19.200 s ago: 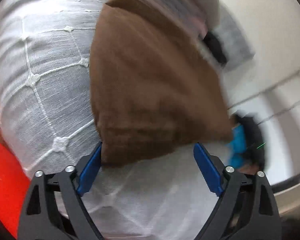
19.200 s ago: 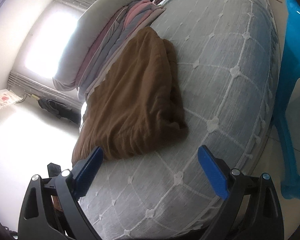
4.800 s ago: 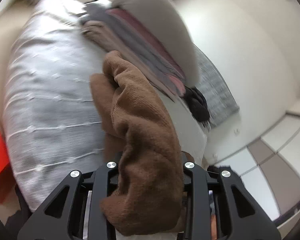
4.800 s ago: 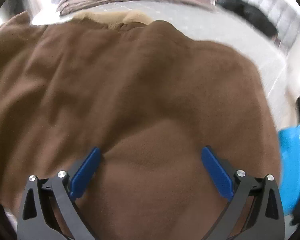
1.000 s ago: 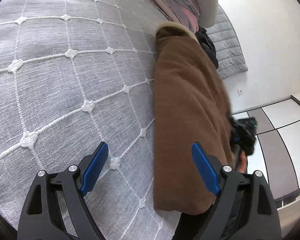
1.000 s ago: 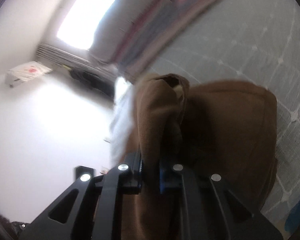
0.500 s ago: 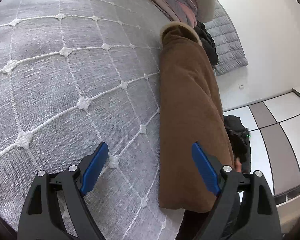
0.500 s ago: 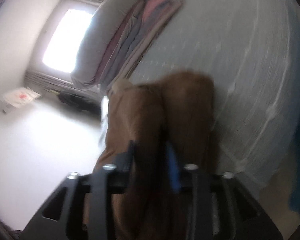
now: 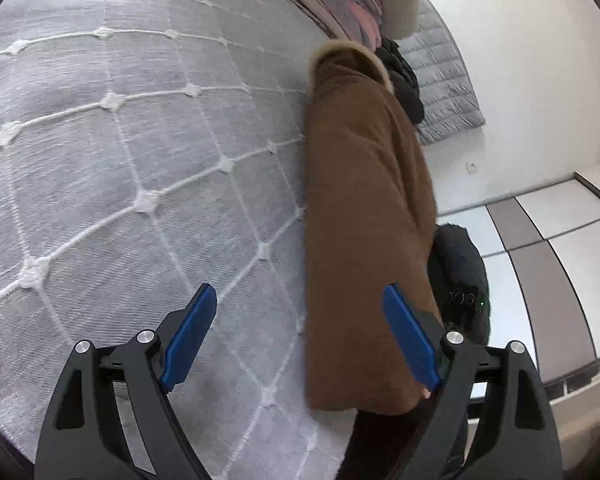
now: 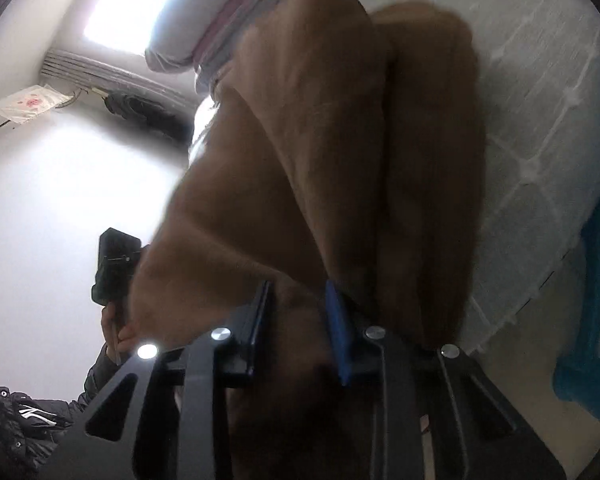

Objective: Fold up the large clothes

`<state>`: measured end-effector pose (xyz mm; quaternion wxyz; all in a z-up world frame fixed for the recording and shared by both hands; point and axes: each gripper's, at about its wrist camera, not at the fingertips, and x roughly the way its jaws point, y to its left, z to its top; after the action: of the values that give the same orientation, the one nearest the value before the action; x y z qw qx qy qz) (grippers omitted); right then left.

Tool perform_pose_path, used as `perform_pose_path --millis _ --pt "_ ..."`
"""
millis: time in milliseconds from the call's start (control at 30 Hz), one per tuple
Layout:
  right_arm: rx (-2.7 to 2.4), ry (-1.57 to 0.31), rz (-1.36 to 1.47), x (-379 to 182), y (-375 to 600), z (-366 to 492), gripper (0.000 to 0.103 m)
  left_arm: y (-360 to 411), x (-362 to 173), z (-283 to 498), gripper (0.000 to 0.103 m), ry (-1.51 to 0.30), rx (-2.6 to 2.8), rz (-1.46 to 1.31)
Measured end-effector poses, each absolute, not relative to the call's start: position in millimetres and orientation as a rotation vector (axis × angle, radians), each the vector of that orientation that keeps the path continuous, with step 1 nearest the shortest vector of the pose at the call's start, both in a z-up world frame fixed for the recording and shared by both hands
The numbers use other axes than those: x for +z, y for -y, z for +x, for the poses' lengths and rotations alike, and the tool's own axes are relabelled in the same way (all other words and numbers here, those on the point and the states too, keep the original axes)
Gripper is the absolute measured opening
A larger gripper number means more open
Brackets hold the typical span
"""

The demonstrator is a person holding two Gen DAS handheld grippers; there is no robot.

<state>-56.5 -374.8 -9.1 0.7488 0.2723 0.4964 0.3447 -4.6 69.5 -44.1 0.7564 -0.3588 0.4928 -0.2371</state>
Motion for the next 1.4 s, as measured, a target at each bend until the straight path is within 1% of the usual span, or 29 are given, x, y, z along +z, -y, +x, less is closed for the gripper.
perform_pose_path --millis 67,133,167,200,300,400,467,533,600,667,767,867,933,1033,1167,1300,1367,1400 --pt "0.777 -1.062 0.592 6.2 380.2 -62.4 0.041 -60.3 -42.0 3.8 0.082 -1.104 -0.558 -0.774" --pt "0.801 -1.022 0.634 22.2 391.9 -69.3 0.083 -47.5 -41.7 14.6 0.082 -1.14 -0.603 -0.769" --pt "0.796 -1.01 0.649 23.8 402.5 -76.6 0.091 -40.4 -42.5 20.7 0.082 -1.154 -0.616 -0.763" --pt "0.782 -0.993 0.665 30.9 414.2 -77.9 0.096 -34.4 -43.1 25.5 0.082 -1.167 -0.627 -0.755" --pt "0.73 -1.0 0.666 37.0 442.4 -88.6 0.096 -19.0 -47.4 37.4 0.082 -1.196 -0.666 -0.76" --pt "0.681 -1.094 0.612 35.1 428.1 -77.1 0.096 -10.5 -53.2 49.3 0.085 -1.224 -0.69 -0.782" --pt "0.684 -1.174 0.592 21.1 419.4 -78.2 0.096 -7.6 -54.2 54.3 0.086 -1.232 -0.699 -0.79" --pt "0.675 -1.249 0.567 1.1 412.0 -81.0 0.096 -2.4 -54.5 58.1 0.088 -1.242 -0.697 -0.788" --pt "0.714 -1.29 0.62 -21.8 412.8 -80.2 0.096 1.5 -56.5 56.3 0.091 -1.251 -0.697 -0.785" --pt "0.757 -1.321 0.712 -44.1 415.9 -80.1 0.096 3.8 -57.6 58.4 0.091 -1.26 -0.702 -0.787" --pt "0.835 -1.336 0.859 -71.3 424.7 -88.9 0.096 -4.3 -59.6 59.6 0.091 -1.247 -0.7 -0.832" --pt "0.884 -1.325 0.963 -77.9 432.2 -94.0 0.096 -4.6 -67.9 61.9 0.091 -1.266 -0.731 -0.894" --pt "0.912 -1.323 0.996 -82.1 435.5 -96.2 0.097 2.4 -70.3 62.4 0.095 -1.286 -0.736 -0.875" --pt "0.939 -1.334 1.023 -89.9 441.4 -96.7 0.097 10.7 -72.7 64.9 0.096 -1.306 -0.737 -0.864" --pt "0.964 -1.346 1.042 -96.6 435.6 -95.8 0.097 30.4 -70.7 69.9 0.096 -1.346 -0.722 -0.747" --pt "0.992 -1.312 1.025 -92.6 420.1 -96.9 0.098 58.8 -66.8 70.8 0.096 -1.372 -0.701 -0.62" --pt "1.0 -1.285 0.988 -86.3 418.1 -96.4 0.097 62.7 -62.5 67.1 0.09 -1.35 -0.678 -0.585" --pt "1.002 -1.272 0.968 -79.7 415.1 -97.7 0.096 63.3 -59.5 64.7 0.079 -1.338 -0.666 -0.559"
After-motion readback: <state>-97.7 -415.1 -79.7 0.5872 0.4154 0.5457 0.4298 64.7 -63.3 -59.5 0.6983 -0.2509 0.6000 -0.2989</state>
